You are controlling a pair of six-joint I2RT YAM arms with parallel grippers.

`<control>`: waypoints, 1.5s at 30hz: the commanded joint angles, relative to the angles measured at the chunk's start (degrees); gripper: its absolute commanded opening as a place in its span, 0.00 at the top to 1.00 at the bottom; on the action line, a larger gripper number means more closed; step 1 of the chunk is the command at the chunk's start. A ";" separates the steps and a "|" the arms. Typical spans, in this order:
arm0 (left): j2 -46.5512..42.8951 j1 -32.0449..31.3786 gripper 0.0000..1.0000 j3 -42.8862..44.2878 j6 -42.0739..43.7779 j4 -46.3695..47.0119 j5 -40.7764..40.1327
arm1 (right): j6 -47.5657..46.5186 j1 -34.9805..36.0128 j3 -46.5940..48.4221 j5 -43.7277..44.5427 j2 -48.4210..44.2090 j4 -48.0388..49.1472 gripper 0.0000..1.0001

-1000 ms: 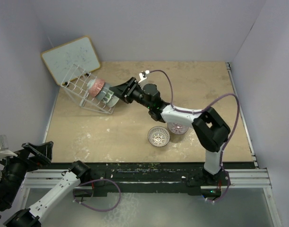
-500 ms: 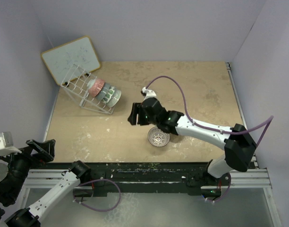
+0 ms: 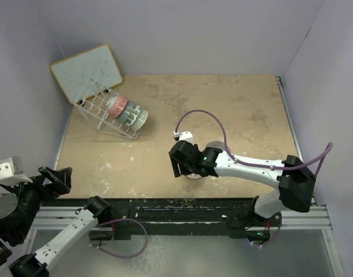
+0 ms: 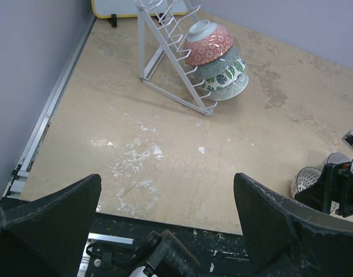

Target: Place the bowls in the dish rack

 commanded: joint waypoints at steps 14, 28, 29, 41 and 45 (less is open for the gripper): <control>0.12 -0.35 0.01 0.38 -1.46 0.17 -0.03 | -3.89 0.30 2.23 2.46 8.22 -0.27 0.63; -0.46 -0.35 0.01 1.97 -1.41 -0.86 -0.79 | -6.19 0.24 11.69 -2.31 7.35 1.81 1.00; -0.52 -0.35 0.01 2.17 -1.44 -0.97 -0.85 | -6.70 0.27 13.04 -2.77 7.08 2.66 1.00; 1.14 -0.30 0.01 5.79 -0.58 -2.12 -1.75 | -3.81 -9.55 24.62 -33.80 7.37 33.24 1.00; 1.45 -0.35 0.01 6.39 -0.75 -2.37 -1.46 | 6.12 -14.14 25.70 -45.07 10.19 51.40 1.00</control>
